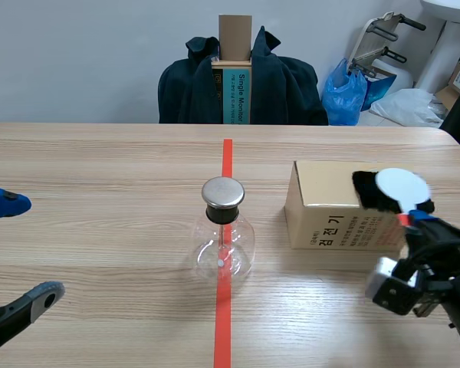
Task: Do the electroscope experiment.
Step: 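Rub the plate on the fur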
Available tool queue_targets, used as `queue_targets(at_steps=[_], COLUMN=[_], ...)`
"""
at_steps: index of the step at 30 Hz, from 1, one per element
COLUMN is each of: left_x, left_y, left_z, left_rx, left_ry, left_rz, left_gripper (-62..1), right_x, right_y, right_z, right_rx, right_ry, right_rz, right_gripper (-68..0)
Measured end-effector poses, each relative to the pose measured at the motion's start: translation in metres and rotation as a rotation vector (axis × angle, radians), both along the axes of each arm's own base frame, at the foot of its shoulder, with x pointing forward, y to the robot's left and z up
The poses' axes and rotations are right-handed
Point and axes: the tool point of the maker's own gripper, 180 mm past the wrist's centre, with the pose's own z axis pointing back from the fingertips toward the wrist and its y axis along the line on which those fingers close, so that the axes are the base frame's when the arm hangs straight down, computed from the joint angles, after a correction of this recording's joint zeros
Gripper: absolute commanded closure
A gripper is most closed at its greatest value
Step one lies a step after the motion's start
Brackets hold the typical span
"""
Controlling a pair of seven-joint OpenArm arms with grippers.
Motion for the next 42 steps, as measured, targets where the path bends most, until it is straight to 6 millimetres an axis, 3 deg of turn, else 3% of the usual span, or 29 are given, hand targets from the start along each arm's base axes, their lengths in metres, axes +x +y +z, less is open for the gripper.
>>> queue_targets(at_steps=[2, 7, 12, 13, 17, 19, 21, 23, 27, 29, 30, 33, 34, 37, 38, 42], left_x=[0.0, 0.0, 0.0, 0.0, 0.0, 0.0, 0.0, 0.0, 0.0, 0.0, 0.0, -0.001, -0.001, -0.001, -0.001, -0.001], left_y=[0.0, 0.0, 0.0, 0.0, 0.0, 0.0, 0.0, 0.0, 0.0, 0.0, 0.0, -0.001, -0.001, 0.0, 0.0, 0.0], left_z=[0.0, 0.0, 0.0, 0.0, 0.0, 0.0, 0.0, 0.0, -0.001, -0.001, -0.001, -0.002, -0.003, -0.004, -0.004, -0.004], left_rx=[0.0, 0.0, 0.0, 0.0, 0.0, 0.0, 0.0, 0.0, 0.001, -0.001, -0.001, -0.008, -0.005, 0.003, 0.003, 0.003], left_ry=[0.0, 0.001, 0.001, 0.001, 0.001, 0.001, 0.001, 0.001, 0.002, 0.003, 0.004, 0.006, 0.009, 0.015, 0.015, 0.015], left_rz=[0.0, 0.0, 0.0, 0.0, 0.0, 0.0, 0.0, 0.0, 0.0, 0.003, 0.006, 0.012, 0.013, 0.014, 0.014, 0.014], left_gripper=[-62.3, -62.3, -62.3, -62.3, -62.3, -62.3, -62.3, -62.3, -62.3, -62.3, -62.3, -62.3, -62.3, -62.3, -62.3, -62.3], right_x=[0.001, -0.006, 0.0, -0.001, -0.009, -0.006, -0.002, -0.002, -0.014, -0.016, -0.013, -0.004, -0.004, -0.016, -0.016, -0.003], right_y=[-0.01, 0.035, -0.01, -0.01, 0.032, 0.026, 0.005, 0.0, 0.046, 0.053, 0.048, 0.008, 0.009, 0.045, 0.05, 0.017], right_z=[0.002, -0.003, -0.006, -0.005, -0.01, -0.012, -0.014, -0.015, -0.02, -0.022, -0.023, -0.025, -0.024, -0.021, -0.022, -0.019], right_rx=[-0.003, 0.004, 0.019, 0.012, 0.013, 0.025, 0.03, 0.024, 0.025, 0.032, 0.032, 0.023, 0.018, 0.006, 0.004, 0.001], right_ry=[-0.008, 0.016, 0.018, 0.02, 0.068, 0.07, 0.073, 0.079, 0.128, 0.132, 0.133, 0.129, 0.127, 0.132, 0.134, 0.097], right_rz=[-0.042, 0.187, -0.099, -0.076, 0.21, 0.141, -0.003, -0.022, 0.287, 0.303, 0.261, 0.004, 0.03, 0.293, 0.307, 0.061], right_gripper=[-0.8, -0.8, -0.8, -0.8, -0.8, -0.8, -0.8, -0.8, -0.8, -0.8, -0.8, -0.8, -0.8, -0.8, -0.8, -0.8])
